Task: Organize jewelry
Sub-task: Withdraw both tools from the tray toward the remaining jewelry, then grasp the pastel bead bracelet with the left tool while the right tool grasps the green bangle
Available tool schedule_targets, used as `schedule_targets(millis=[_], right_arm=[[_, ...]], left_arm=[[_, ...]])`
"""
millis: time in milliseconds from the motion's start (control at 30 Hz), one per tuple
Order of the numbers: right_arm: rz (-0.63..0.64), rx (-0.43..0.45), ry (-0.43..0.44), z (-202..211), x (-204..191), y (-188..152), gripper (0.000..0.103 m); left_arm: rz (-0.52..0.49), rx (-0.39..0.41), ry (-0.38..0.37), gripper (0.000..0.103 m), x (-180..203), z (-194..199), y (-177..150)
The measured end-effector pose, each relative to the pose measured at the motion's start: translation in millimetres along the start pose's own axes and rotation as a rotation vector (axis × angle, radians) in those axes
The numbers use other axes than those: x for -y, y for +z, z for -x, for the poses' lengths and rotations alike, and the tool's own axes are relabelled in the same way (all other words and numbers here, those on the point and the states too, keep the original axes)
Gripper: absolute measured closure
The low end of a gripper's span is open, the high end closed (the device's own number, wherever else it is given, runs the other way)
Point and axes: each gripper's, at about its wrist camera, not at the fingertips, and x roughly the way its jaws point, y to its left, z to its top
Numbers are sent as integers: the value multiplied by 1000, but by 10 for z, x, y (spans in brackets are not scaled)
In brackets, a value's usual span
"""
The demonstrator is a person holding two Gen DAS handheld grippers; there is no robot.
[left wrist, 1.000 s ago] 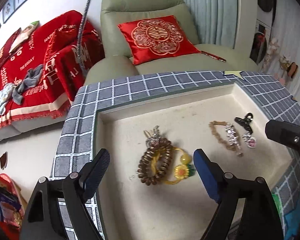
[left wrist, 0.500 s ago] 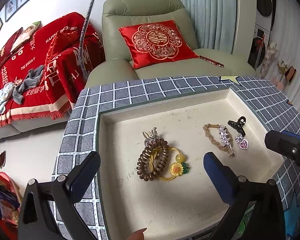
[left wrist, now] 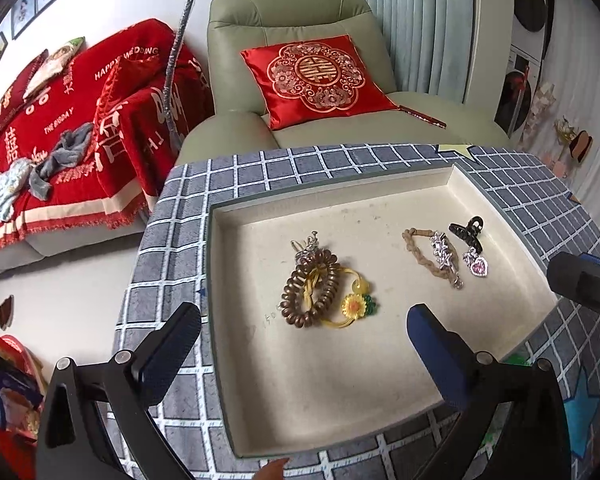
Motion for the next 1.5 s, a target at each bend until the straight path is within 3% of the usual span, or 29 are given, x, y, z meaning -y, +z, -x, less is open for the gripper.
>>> schedule_targets(millis=[167,300,767,1100,1500], right_arm=[[-5,-7,-5,116,30,-110,0],[-9,-10,-7,206,66,-190,0],[-58,-93,-28,339,377,-707,0],[-51,-177,-69,229,507,-901,0],[15,-210,-109,-3,429,-865,0]], left_arm=[[4,-9,-3,0,-30,101,-91],[11,-20,-51,0,-48,228,-200],[-12,-67,-120,0,141,655,-875],[-76,-138,-162,0,528,682,-1235],[-93,-177,-141,0,699,598,-1395]])
